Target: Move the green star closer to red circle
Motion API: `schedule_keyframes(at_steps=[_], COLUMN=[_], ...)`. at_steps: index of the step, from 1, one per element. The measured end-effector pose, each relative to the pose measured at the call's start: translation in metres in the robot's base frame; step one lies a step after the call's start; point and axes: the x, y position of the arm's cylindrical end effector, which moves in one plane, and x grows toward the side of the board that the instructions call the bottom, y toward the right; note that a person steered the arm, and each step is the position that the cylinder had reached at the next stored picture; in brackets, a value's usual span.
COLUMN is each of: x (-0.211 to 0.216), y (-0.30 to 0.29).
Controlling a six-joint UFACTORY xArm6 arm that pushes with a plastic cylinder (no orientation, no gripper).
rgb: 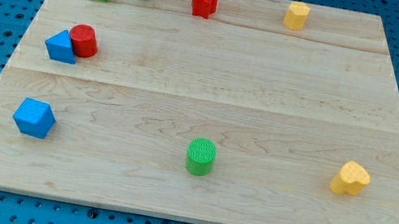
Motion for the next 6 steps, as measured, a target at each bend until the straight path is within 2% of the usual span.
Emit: schedule_keyframes(at_steps=[1,2,3,4,6], x=[-0.016,0.007,0.021,0.046,0.011], y=[-0.054,-0.058,-0.090,-0.085,-0.074])
